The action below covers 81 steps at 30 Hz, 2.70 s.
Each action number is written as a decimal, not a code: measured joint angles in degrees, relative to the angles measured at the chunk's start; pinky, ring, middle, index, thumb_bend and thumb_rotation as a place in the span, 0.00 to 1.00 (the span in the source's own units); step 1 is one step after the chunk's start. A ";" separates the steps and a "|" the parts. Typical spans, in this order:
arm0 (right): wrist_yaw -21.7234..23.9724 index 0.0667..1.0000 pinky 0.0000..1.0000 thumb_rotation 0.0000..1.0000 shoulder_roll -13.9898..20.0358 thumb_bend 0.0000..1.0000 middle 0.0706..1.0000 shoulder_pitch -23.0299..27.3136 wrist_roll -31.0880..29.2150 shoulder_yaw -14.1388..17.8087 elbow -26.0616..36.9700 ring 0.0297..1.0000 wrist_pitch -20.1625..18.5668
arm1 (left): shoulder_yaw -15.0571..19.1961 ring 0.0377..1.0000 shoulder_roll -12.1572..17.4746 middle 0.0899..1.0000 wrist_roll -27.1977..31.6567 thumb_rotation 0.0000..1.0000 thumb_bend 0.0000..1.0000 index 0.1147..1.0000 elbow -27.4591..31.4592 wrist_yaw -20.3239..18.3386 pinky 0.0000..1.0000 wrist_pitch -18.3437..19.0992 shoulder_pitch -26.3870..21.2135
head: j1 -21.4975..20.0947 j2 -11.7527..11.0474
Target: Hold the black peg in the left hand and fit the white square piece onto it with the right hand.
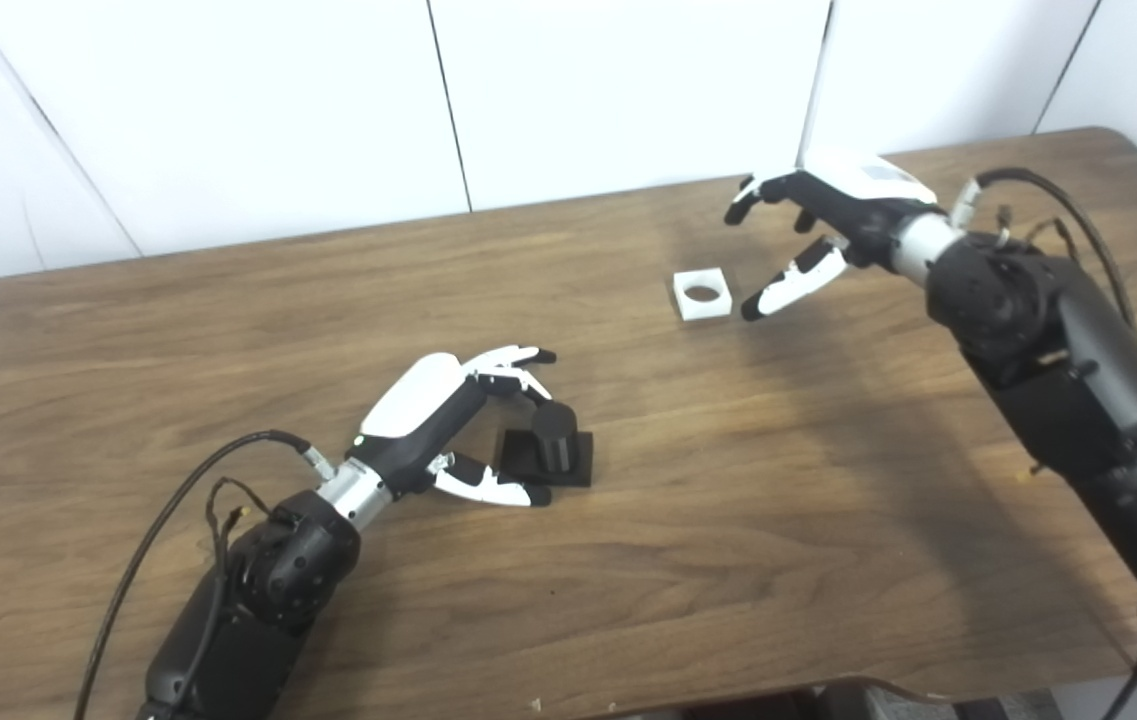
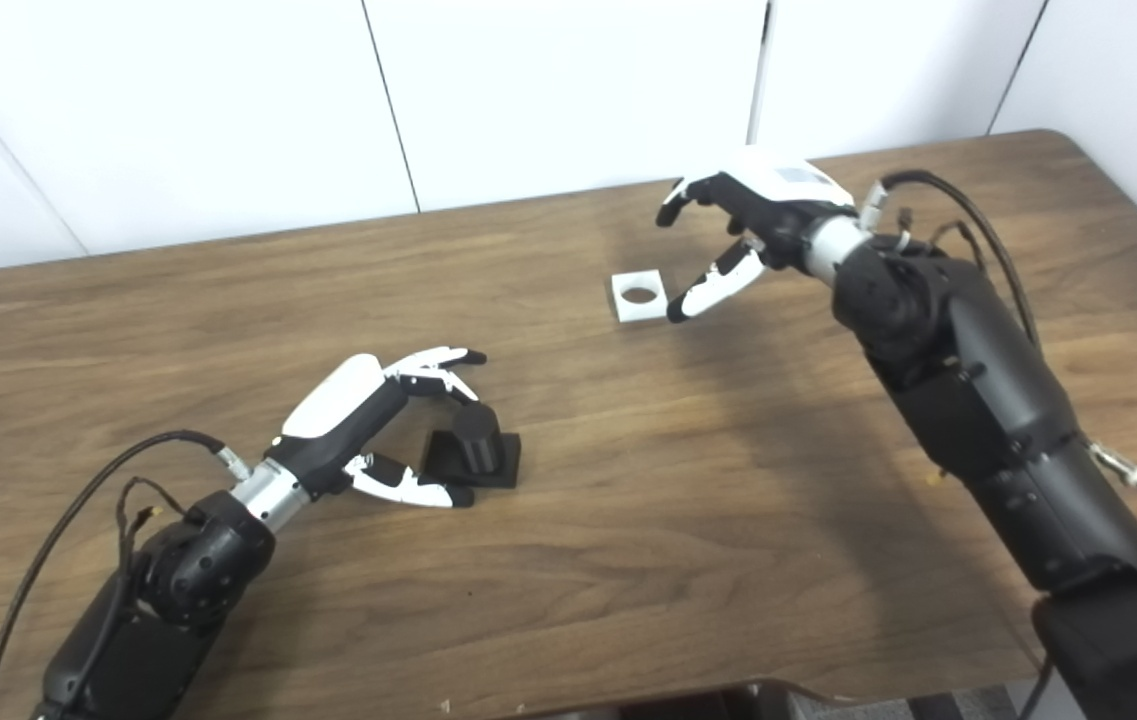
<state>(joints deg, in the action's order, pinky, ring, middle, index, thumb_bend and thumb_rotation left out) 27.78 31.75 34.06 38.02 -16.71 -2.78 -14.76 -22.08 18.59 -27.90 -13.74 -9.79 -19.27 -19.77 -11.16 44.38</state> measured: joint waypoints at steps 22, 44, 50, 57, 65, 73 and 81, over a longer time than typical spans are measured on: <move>0.11 0.73 0.67 0.34 -0.37 0.85 0.90 1.55 0.81 -1.86 -6.73 0.87 2.27 | -0.03 0.90 0.02 0.87 -0.10 0.20 0.87 0.51 0.09 0.33 0.79 0.01 0.27 | 0.97 0.18; -0.15 0.74 0.69 0.35 -2.22 0.84 0.90 2.93 1.61 -2.05 -7.69 0.86 2.25 | -0.22 0.91 0.02 0.87 -1.38 0.23 0.87 0.51 0.40 0.87 0.81 0.03 0.69 | 1.93 0.17; -0.68 0.74 0.67 0.35 -2.98 0.84 0.89 3.44 1.56 -2.55 -10.56 0.85 2.63 | -0.15 0.90 0.01 0.87 -1.38 0.22 0.87 0.51 0.52 0.90 0.81 0.03 0.86 | 2.37 0.35; -1.82 0.73 0.65 0.35 -3.49 0.85 0.89 4.16 1.60 -3.12 -12.74 0.84 4.18 | -0.01 0.90 0.01 0.87 -1.45 0.22 0.87 0.51 1.03 0.88 0.81 0.32 1.26 | 2.81 0.70; -2.67 0.72 0.64 0.34 -4.72 0.85 0.88 4.26 1.75 -4.32 -14.03 0.83 4.33 | 0.06 0.90 0.02 0.88 -1.51 0.22 0.87 0.52 1.60 0.80 0.80 0.94 1.47 | 3.25 1.14; -3.74 0.71 0.64 0.32 -4.89 0.84 0.87 4.26 1.82 -4.63 -15.45 0.83 4.40 | 0.05 0.90 0.04 0.87 -1.52 0.21 0.87 0.51 1.64 0.71 0.80 1.01 1.37 | 3.43 1.41; -4.91 0.71 0.66 0.31 -4.95 0.81 0.87 4.26 1.86 -5.21 -15.98 0.84 4.57 | 0.02 0.91 0.05 0.88 -1.55 0.21 0.87 0.52 2.09 0.53 0.80 1.68 1.44 | 3.69 1.49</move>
<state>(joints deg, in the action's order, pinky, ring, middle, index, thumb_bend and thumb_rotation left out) 22.87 26.81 38.32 39.89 -21.91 -18.76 -10.19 -22.06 18.63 -29.45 -11.65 -9.26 -17.59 -18.33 -7.47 45.88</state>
